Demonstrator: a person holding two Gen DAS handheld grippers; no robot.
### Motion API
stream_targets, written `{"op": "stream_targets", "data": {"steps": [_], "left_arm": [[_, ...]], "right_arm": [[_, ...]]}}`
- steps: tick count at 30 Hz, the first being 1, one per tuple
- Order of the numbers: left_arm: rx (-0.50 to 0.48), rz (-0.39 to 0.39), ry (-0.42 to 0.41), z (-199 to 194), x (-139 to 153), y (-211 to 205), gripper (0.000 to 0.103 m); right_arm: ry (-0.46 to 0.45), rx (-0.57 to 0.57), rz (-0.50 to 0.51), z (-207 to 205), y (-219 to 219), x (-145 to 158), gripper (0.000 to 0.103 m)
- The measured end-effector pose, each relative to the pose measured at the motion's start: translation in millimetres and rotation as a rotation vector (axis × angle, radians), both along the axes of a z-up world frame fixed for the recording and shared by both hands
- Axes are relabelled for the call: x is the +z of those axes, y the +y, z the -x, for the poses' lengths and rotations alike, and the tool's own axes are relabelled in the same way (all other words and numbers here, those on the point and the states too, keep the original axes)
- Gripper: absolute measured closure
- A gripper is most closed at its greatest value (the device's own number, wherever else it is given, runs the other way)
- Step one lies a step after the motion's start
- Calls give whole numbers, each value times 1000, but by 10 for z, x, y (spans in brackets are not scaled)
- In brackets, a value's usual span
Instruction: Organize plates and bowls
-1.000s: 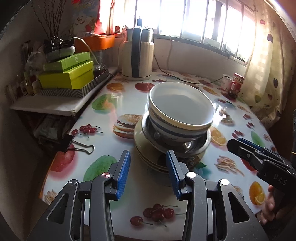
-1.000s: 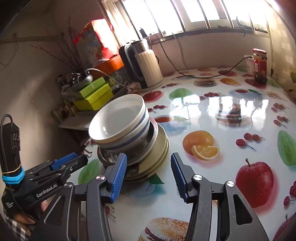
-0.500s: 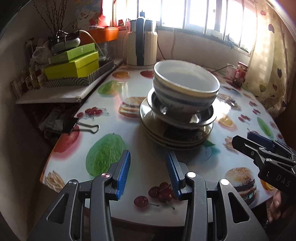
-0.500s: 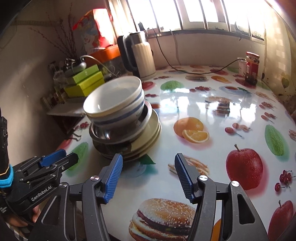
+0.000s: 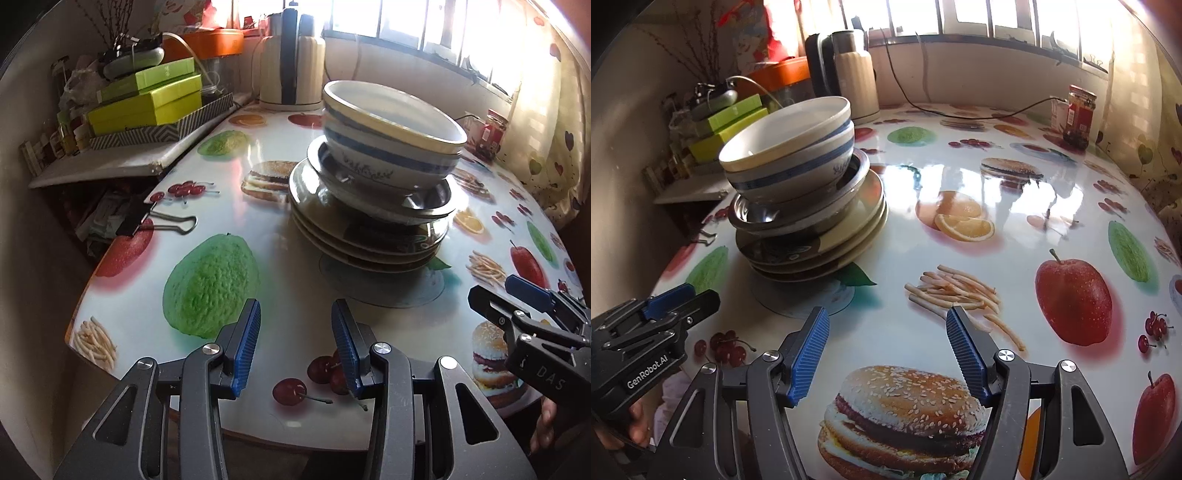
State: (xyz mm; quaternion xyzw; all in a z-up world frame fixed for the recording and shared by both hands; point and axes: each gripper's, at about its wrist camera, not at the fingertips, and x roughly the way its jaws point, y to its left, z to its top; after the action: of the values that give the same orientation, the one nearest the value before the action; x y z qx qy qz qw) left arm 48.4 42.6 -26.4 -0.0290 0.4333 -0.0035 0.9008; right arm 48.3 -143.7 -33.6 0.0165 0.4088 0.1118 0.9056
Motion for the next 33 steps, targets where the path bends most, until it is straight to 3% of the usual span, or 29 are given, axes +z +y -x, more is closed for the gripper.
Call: {"op": "stream_targets", "data": {"steps": [20,24,33], "left_arm": [[9,-13,21,-134,-151,17,62],[-2,-7,19,-145,-153,8,55],[-9,-31,15,-147,-163,-40,51]], "right_arm": [[11,-13,52,-79,73,-164,26],[5,-14,64,-70,102,-182,19],[-12,-30,95,-61,138,-207,16]]}}
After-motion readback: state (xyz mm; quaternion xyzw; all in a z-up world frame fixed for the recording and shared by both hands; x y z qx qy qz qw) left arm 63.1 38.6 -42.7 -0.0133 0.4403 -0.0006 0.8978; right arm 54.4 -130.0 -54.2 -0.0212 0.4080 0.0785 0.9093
